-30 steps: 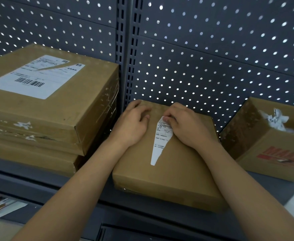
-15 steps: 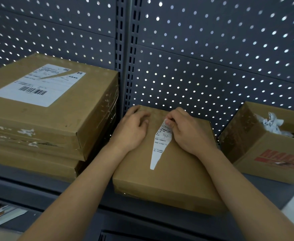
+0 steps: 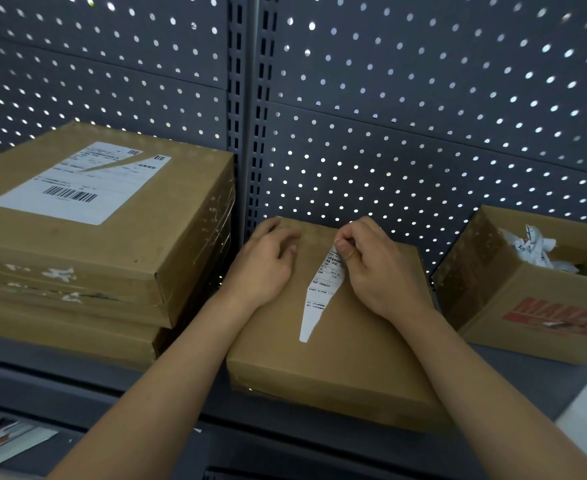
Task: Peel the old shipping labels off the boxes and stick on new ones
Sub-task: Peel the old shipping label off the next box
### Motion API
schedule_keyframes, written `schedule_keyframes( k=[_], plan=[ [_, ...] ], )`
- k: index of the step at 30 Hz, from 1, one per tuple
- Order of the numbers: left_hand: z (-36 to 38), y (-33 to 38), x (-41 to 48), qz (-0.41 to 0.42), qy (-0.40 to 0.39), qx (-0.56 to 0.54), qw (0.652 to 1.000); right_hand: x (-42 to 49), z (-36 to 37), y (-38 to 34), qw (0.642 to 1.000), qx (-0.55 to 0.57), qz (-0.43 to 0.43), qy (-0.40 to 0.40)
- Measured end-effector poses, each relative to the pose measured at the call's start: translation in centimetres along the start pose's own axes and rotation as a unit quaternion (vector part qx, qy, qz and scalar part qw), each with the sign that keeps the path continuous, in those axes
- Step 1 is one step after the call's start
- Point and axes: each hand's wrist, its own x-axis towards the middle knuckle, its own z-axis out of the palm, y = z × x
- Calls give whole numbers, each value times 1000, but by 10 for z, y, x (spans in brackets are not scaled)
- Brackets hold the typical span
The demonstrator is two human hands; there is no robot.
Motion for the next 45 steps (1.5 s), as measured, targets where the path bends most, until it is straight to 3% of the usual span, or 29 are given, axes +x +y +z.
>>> schedule_keyframes(
  k=[19,31,39,45],
  plan=[
    [-1,3,0,5,-36,52,998,-6,-25,-21,990,45,-63,120],
    [-1,-2,-2,19,-33,39,999,-3,-54,-26,985,95,66,129],
    [-1,5,-5,15,-46,89,995,-22,-46,-9,986,97,42,132],
    [-6,10,-6,58,-56,145,986,-37,-53,1,983,105,43,144]
  ],
)
